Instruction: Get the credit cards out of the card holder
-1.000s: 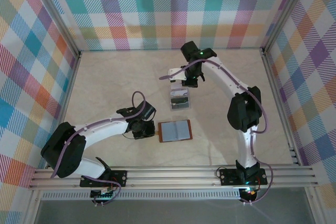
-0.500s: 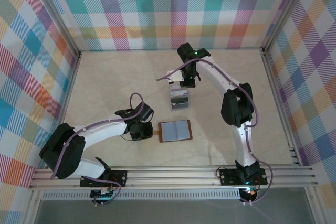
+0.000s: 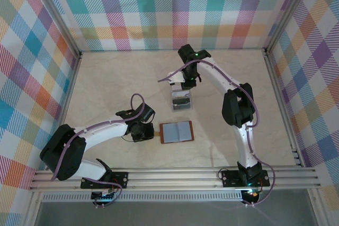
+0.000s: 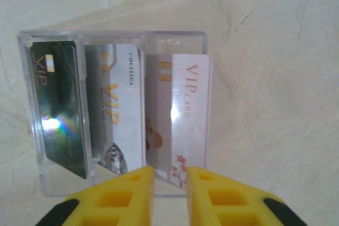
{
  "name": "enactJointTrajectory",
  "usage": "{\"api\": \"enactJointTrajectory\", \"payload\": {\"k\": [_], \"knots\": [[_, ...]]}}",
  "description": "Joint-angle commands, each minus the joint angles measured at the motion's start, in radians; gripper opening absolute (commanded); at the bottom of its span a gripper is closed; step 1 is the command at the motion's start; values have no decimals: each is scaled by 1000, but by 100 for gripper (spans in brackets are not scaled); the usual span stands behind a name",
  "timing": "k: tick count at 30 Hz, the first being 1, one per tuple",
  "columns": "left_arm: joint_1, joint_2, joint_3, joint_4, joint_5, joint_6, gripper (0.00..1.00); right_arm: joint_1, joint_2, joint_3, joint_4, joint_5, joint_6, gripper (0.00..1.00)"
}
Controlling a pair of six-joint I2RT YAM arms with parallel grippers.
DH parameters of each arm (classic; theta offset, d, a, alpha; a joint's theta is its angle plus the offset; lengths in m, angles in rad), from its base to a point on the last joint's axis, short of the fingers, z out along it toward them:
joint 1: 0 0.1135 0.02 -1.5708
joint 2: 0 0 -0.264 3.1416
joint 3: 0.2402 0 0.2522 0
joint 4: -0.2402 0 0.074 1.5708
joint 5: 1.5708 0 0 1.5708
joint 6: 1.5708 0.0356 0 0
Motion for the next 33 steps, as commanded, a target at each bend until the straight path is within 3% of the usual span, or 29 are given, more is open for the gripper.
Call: {"api": "enactJointTrajectory", "payload": {"k": [1,5,7,12,14,16,18,22,30,33], "knots": [[13,-20,-16,10,5,-11,11,-3,-9,2,33,-8,14,25],[13,-18,-12,9,-5,-6,12,-9,-54,-4,86,-52,96,29],[13,-17,10,-27,-51,9,17,-12,-96,-43,130,-68,159,35],[13,-26,95,-130,-232,80,59,-17,-247,-255,322,-47,330,56],[16,-23,137,-157,-298,115,75,-21,-320,-372,410,-36,390,79],[25,-13,176,-182,-356,141,100,-28,-383,-466,485,-14,444,94],[40,4,211,-198,-405,167,100,-35,-439,-554,539,6,500,100],[86,44,269,-218,-510,217,100,-67,-556,-743,670,79,634,100],[271,85,276,-109,-605,342,100,-153,-719,-1121,933,243,902,100],[315,124,269,-66,-743,396,100,-200,-741,-1248,1032,238,1002,100]]}}
